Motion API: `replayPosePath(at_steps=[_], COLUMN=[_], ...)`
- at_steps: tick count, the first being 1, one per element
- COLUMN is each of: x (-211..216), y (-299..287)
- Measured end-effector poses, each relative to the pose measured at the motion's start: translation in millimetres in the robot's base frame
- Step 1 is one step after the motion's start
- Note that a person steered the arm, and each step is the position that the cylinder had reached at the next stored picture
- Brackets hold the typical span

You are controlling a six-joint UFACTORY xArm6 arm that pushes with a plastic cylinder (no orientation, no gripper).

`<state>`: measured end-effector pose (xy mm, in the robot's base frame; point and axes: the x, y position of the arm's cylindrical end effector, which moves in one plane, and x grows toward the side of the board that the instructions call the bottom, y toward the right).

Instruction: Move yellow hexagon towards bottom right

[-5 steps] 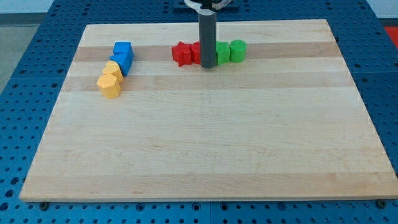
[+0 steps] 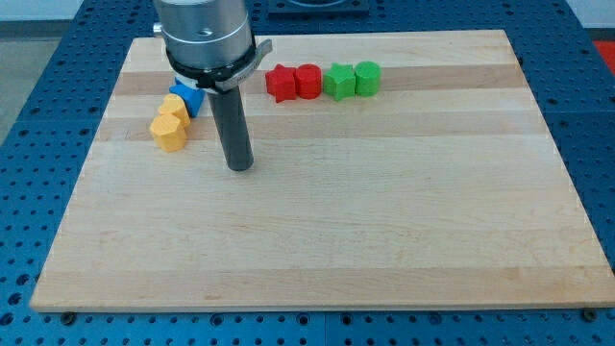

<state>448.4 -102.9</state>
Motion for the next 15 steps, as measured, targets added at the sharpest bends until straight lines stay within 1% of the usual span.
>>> replayPosePath(at_steps=[1,3,4,5,6,7,11,15], x=[0,0,-15,-29,-48,-51,-51,-49], y=[-40,-138,-160,-159,-146,-121,15,129])
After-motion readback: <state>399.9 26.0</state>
